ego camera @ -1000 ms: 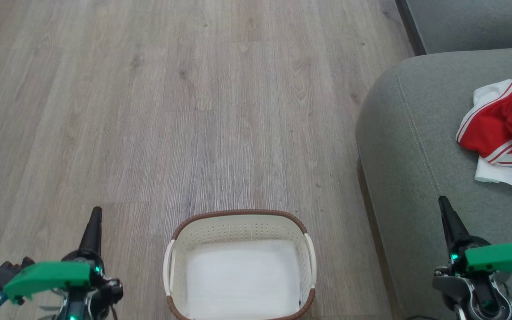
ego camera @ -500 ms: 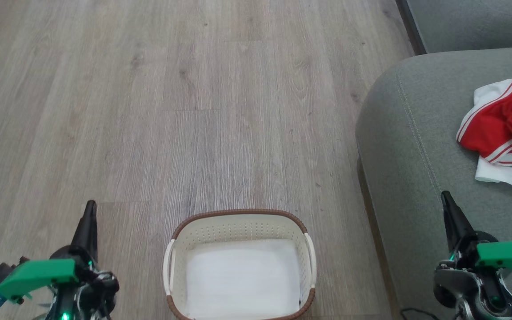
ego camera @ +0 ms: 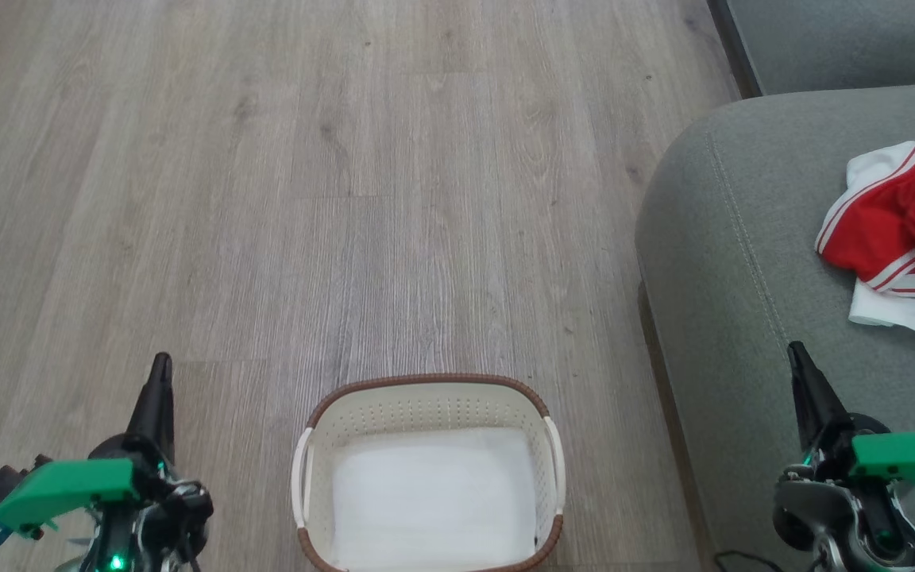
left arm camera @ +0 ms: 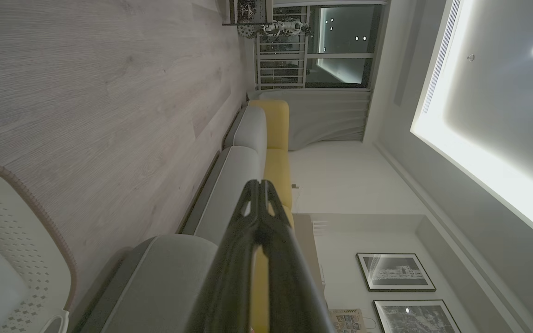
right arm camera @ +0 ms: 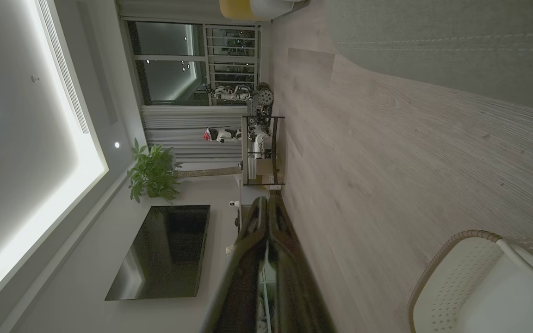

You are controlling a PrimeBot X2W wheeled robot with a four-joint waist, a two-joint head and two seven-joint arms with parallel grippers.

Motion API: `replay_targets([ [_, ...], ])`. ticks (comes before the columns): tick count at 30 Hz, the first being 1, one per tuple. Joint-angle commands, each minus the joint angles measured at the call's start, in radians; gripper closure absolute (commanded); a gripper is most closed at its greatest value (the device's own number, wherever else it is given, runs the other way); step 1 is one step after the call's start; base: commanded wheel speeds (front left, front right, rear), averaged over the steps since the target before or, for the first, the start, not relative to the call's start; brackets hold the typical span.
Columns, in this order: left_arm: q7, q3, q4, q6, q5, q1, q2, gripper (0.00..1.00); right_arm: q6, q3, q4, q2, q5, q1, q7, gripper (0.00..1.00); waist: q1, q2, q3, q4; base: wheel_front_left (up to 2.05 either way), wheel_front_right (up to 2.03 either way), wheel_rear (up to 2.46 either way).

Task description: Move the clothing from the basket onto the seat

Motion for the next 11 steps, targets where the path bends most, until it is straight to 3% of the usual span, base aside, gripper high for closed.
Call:
replay_targets([
  [1,0.008,0.037,-0.027,-0.007,-0.002,-0.048,0.007,1.0,0.0,0.017,-0.033,0.0,0.003,-0.053,0.009,1.0,0.0,0.0,0.0,0.0,0.0,0.0,0.0],
  [11,0.008,0.037,-0.027,-0.007,-0.002,-0.048,0.007,1.0,0.0,0.016,-0.032,0.001,0.002,-0.053,0.01,1.0,0.0,0.0,0.0,0.0,0.0,0.0,0.0],
])
